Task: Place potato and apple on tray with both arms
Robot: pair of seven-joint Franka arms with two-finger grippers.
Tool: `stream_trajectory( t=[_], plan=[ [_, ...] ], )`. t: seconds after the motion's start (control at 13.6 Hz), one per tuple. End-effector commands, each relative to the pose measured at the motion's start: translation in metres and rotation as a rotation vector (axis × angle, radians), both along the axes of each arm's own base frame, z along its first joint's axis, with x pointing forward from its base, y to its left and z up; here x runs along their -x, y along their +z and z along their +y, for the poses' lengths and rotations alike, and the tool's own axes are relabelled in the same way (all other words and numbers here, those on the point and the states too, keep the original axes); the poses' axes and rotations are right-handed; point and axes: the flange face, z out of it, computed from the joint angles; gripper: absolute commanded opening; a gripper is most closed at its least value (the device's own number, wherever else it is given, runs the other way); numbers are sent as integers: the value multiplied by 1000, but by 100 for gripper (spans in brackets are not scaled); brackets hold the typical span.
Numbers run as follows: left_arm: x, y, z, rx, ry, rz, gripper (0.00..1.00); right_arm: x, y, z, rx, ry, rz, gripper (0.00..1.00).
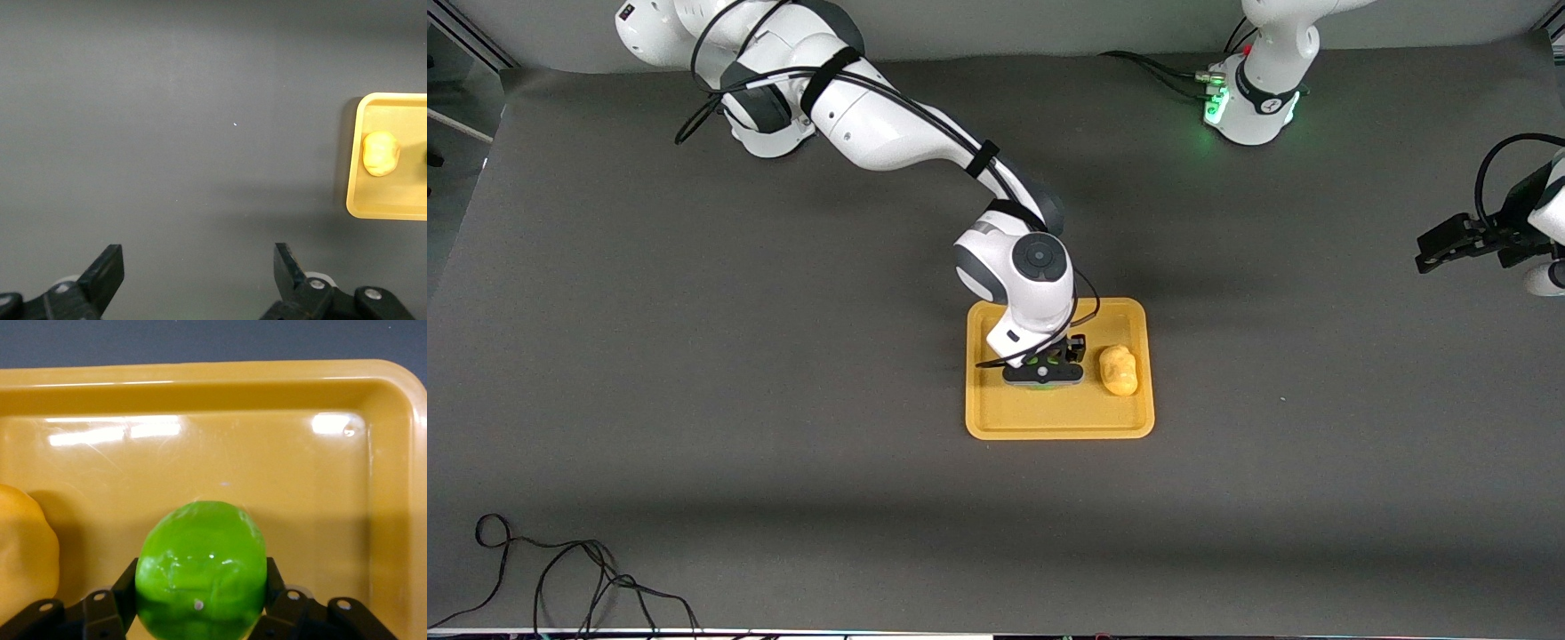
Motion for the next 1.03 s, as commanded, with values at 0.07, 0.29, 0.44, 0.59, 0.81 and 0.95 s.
stream_trajectory(
  t=[0.07, 0.29, 0.44, 0.59, 0.81, 0.95],
  plan=[
    [7, 4, 1, 4, -7, -9, 100, 6, -4, 11, -9, 7, -16, 86],
    [7, 4, 1, 4, -6, -11, 100, 5, 2, 11, -14, 6, -19, 100],
    [7, 4, 1, 4, -8, -11, 100, 0, 18, 8, -16, -2, -22, 100],
    [7, 4, 1, 4, -8, -11, 100, -5, 62, 0, 7, -16, -10, 100],
    [7, 4, 1, 6, -7, -11, 100, -14, 167, -32, 35, -60, 9, 100],
    [7, 5, 0, 6, -7, -14, 100, -22, 226, -66, 46, -106, 23, 100]
  ],
)
